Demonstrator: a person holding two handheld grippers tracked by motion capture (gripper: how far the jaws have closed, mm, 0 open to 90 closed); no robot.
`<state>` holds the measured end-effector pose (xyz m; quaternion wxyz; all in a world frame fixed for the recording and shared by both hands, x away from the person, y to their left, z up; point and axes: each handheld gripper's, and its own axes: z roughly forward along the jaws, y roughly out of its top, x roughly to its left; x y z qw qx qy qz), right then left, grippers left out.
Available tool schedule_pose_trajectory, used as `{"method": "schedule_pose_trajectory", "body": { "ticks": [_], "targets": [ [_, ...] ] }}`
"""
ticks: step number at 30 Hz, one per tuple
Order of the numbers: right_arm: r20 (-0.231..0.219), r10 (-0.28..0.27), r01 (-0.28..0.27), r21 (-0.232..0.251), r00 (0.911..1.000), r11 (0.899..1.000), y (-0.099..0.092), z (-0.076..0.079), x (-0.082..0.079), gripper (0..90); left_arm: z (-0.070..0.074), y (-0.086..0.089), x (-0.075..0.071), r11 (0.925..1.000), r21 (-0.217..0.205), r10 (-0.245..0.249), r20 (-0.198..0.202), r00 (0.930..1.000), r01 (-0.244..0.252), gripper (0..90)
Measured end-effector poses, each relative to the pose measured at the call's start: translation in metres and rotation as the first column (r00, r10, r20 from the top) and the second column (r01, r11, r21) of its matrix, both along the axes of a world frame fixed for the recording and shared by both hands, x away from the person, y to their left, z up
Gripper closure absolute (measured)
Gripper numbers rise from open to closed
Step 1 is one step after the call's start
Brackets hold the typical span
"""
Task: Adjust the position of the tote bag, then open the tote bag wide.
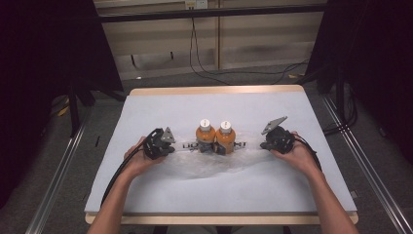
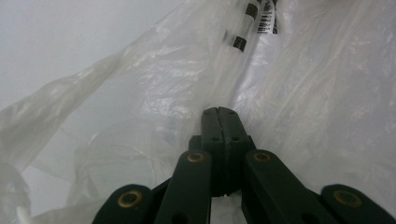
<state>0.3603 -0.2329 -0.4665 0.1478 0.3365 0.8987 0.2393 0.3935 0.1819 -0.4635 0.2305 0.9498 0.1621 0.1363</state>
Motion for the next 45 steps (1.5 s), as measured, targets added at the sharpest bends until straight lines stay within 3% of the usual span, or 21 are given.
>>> {"method": "schedule_pose_trajectory", "body": {
  "ticks": [2,3,4,5,8,12,18,21,30,32,37,42,45],
  "targets": [
    [0.012,0.005,-0.004,-0.01,0.9999,1.0,0.001,0.0,0.002,90.0,-0.001,0.001,0.001,0.9998,-0.02,0.008,-0.006,1.0,-0.008,90.0],
    [0.02,0.0,0.0,-0.015,0.9998,1.0,0.001,-0.001,0.003,90.0,-0.001,0.002,0.002,0.9998,-0.011,0.015,0.014,0.9998,-0.015,90.0],
    [0.022,-0.011,0.011,-0.008,0.9997,1.0,0.001,-0.001,0.004,90.0,-0.001,0.002,0.004,0.9998,-0.012,0.019,0.008,0.9998,-0.019,90.0],
    [0.013,-0.004,0.004,0.017,0.9999,1.0,-0.002,-0.002,0.007,90.0,-0.001,0.003,0.005,0.9997,-0.014,0.019,0.0,0.9998,-0.019,90.0],
    [0.008,0.0,0.0,0.007,1.0,1.0,-0.002,-0.001,0.006,90.0,-0.001,0.004,0.003,0.9994,-0.017,0.029,0.007,0.9996,-0.029,90.0],
    [0.021,-0.012,0.013,-0.033,0.9997,0.999,0.001,0.0,0.001,90.0,0.001,0.013,0.003,0.9989,-0.036,0.029,-0.032,0.9991,-0.031,90.0],
    [-0.018,-0.002,0.002,-0.004,0.9998,1.0,-0.003,0.001,-0.003,90.0,0.002,0.022,-0.002,0.9985,-0.036,0.04,-0.053,0.9978,-0.042,90.0],
    [-0.021,0.005,-0.005,0.007,0.9998,1.0,-0.006,0.001,-0.005,90.0,0.001,0.029,-0.003,0.9969,-0.058,0.048,-0.066,0.9966,-0.052,90.0],
    [-0.017,0.005,-0.004,0.02,0.9998,1.0,-0.008,0.0,-0.007,90.0,0.0,0.029,-0.002,0.9967,-0.029,0.075,-0.025,0.9968,-0.076,90.0],
    [-0.01,0.006,-0.006,0.014,0.9999,1.0,-0.008,0.0,-0.008,90.0,0.001,0.031,-0.001,0.997,-0.025,0.072,-0.035,0.9968,-0.073,90.0],
    [-0.01,0.003,-0.003,0.034,0.9999,0.999,-0.01,-0.001,-0.008,90.0,0.0,0.042,0.003,0.9898,-0.093,0.1,-0.087,0.9912,-0.108,90.0],
    [-0.021,-0.015,0.016,0.06,0.9997,0.998,-0.01,-0.001,-0.006,90.0,0.001,0.045,0.003,0.984,-0.14,0.097,-0.097,0.9905,-0.11,90.0],
    [-0.024,-0.011,0.013,0.095,0.9996,0.995,-0.01,0.002,-0.006,90.0,0.007,0.045,0.002,0.9723,-0.212,0.078,-0.105,0.9914,-0.099,90.0]
  ]
}}
